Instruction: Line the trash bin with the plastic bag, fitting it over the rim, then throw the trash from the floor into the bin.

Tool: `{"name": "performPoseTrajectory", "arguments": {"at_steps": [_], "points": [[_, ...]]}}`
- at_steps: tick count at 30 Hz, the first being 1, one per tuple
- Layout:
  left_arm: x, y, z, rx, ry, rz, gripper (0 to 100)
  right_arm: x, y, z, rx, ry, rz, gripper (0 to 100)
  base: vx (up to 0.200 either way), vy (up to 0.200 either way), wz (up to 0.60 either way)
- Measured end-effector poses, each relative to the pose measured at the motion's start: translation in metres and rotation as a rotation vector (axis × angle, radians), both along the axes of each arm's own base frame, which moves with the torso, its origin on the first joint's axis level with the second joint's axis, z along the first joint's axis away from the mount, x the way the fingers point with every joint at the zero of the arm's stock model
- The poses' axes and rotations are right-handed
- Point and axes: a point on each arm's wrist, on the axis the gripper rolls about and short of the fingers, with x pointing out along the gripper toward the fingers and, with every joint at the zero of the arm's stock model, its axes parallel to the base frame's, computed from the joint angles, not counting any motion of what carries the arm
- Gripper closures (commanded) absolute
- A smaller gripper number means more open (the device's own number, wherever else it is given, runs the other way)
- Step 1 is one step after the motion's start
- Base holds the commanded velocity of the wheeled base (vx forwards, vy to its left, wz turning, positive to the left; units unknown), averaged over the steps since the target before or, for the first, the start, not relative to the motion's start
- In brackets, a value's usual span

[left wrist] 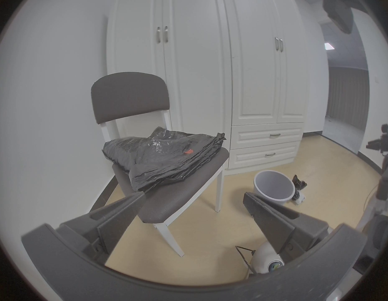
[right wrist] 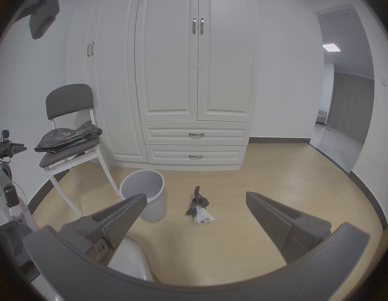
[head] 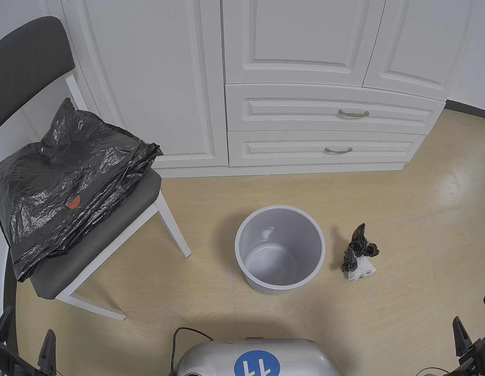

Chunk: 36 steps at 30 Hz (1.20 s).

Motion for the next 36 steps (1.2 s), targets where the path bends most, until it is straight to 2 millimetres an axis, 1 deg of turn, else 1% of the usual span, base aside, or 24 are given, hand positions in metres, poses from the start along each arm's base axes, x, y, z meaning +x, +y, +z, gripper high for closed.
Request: {"name": "performPoseTrajectory", "arguments": {"at_steps": [2,5,9,13,17,20,23,26,31,36], "points": [[0.0,0.0,0.0,0.012,-0.002,-0.008,0,0.0,0.0,0.0,-0.001,-0.001,0.001,0,0.0,0.0,0.0],[0.0,0.0,0.001,-0.029,-0.008,0.014,0,0.0,0.0,0.001,0.013,-0.009,0.0,0,0.0,0.0,0.0],[0.0,0.001,0.007,-0.104,-0.071,0.057,0,-0.002,0.0,0.01,0.114,-0.062,0.003,0,0.0,0.0,0.0],[-0.005,0.001,0.024,-0.115,-0.169,0.046,0,-0.012,0.0,0.035,0.184,-0.118,0.038,0,0.0,0.0,0.0],[-0.014,0.001,0.046,-0.067,-0.227,0.024,0,-0.023,0.002,0.06,0.14,-0.139,0.094,0,0.0,0.0,0.0],[-0.018,0.001,0.06,-0.045,-0.202,0.019,0,-0.023,0.002,0.076,0.089,-0.137,0.118,0,0.0,0.0,0.0],[-0.017,0.001,0.079,-0.041,-0.167,0.032,0,-0.014,0.003,0.093,0.053,-0.109,0.12,0,0.0,0.0,0.0],[-0.008,0.001,0.096,-0.041,-0.103,0.052,0,0.0,0.003,0.109,0.033,-0.075,0.113,0,0.0,0.0,0.0],[0.025,0.002,0.123,-0.025,0.043,0.09,0,0.035,0.002,0.135,0.054,-0.006,0.085,0,0.0,0.0,0.0],[0.063,0.004,0.138,0.078,0.197,0.138,0,0.08,0.003,0.151,0.122,0.079,0.062,0,0.0,0.0,0.0]]}}
